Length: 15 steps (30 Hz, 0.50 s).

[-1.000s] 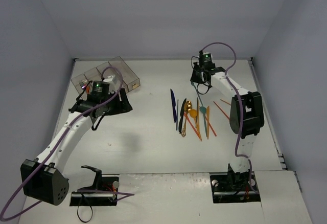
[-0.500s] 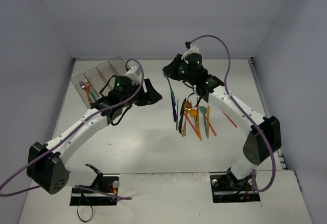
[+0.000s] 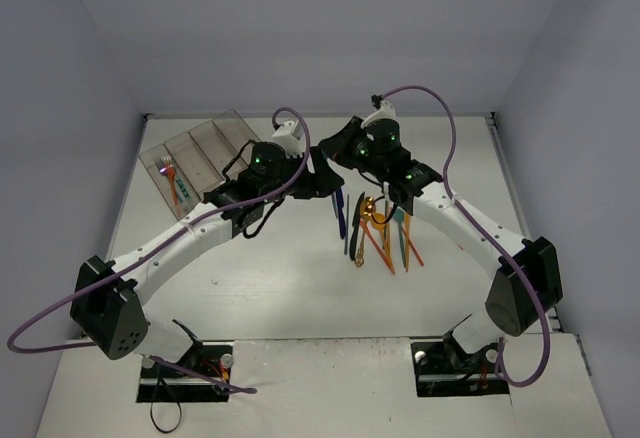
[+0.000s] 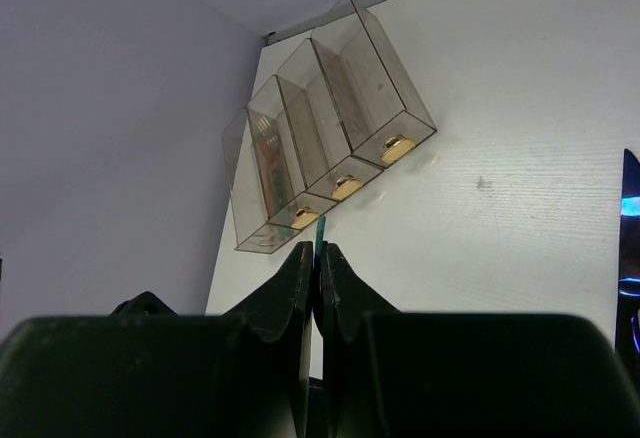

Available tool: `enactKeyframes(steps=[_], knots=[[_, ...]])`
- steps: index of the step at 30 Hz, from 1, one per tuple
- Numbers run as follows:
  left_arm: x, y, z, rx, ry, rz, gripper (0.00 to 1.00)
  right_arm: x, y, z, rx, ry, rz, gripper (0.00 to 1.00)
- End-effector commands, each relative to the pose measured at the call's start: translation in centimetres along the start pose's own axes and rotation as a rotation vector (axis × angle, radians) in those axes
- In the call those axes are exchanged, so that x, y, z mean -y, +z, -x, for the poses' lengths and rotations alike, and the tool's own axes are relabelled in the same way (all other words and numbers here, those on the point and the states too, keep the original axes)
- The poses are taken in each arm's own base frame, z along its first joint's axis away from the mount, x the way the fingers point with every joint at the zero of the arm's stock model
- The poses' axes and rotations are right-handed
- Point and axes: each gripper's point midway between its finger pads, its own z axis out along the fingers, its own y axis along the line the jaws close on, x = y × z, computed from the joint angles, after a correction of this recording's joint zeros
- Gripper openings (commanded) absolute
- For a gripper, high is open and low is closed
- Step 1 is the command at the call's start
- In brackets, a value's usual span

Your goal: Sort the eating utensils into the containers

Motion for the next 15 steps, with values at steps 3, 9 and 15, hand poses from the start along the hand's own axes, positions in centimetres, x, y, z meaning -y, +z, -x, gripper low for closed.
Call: enactKeyframes(steps=[3, 9, 15], knots=[[1.9, 1.0, 2.8, 0.08, 0.047, -0.012, 0.58, -4.8, -2.3, 3.9, 0.132, 0.045, 0.145, 0.0], [0.8, 1.6, 2.0, 0.057, 0.047, 0.034, 0.38, -4.6, -2.3, 3.8, 0.134, 0.053, 0.146, 0.0], [0.6, 1.3, 2.1, 0.07, 0.055, 0.048, 0.0, -4.3, -2.0, 3.6, 0.132, 0.046, 0.142, 0.0]])
